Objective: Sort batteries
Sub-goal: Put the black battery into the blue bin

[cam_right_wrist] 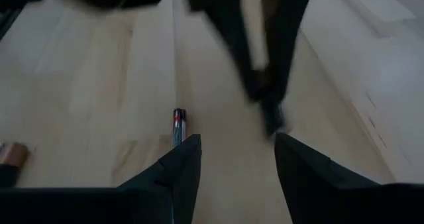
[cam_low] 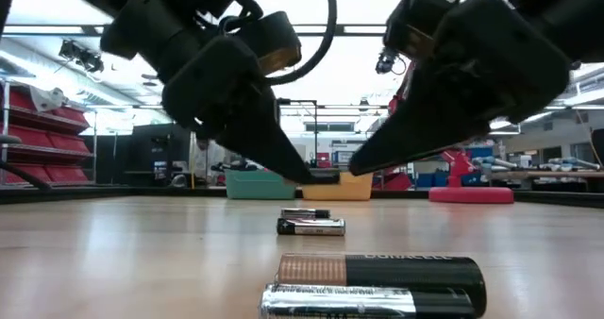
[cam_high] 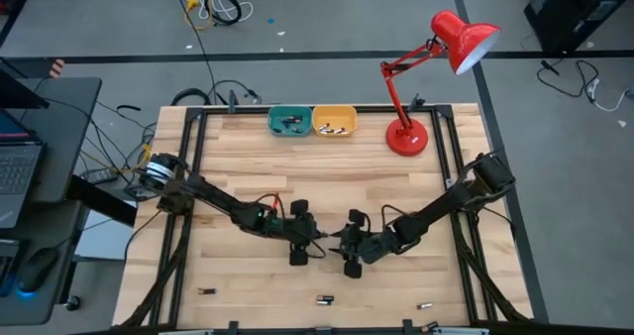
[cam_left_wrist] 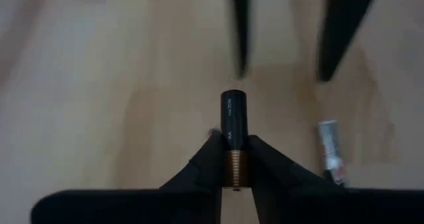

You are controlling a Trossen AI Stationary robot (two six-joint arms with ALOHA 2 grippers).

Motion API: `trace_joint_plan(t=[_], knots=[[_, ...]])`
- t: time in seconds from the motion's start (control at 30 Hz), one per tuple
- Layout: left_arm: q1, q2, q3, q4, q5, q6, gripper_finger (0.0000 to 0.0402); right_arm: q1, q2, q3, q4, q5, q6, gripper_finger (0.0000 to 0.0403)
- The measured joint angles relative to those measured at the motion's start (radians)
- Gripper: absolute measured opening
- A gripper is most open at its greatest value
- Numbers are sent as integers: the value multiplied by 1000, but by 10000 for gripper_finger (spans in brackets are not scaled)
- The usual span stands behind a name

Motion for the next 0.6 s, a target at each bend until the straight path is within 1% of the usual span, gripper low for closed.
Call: trace_joint_plan(t=[0.13,0.23,0.3,0.43,0.53,0.6], knots=[[52,-94,10,-98,-16,32,63,10,-28,0,-96,38,25,178],[122,-172,11,-165,-60,85,63,-2,-47,-7,-149,62,24,178],[187,-211,9,-216,-68,117,63,-17,-51,-22,-154,63,17,178],[333,-265,10,-233,-69,178,63,-46,-54,-72,-152,61,45,178],[451,-268,10,-227,-68,253,64,-63,-54,-110,-144,59,62,178],[532,-260,9,-213,-37,300,64,-73,-53,-136,-99,57,57,178]])
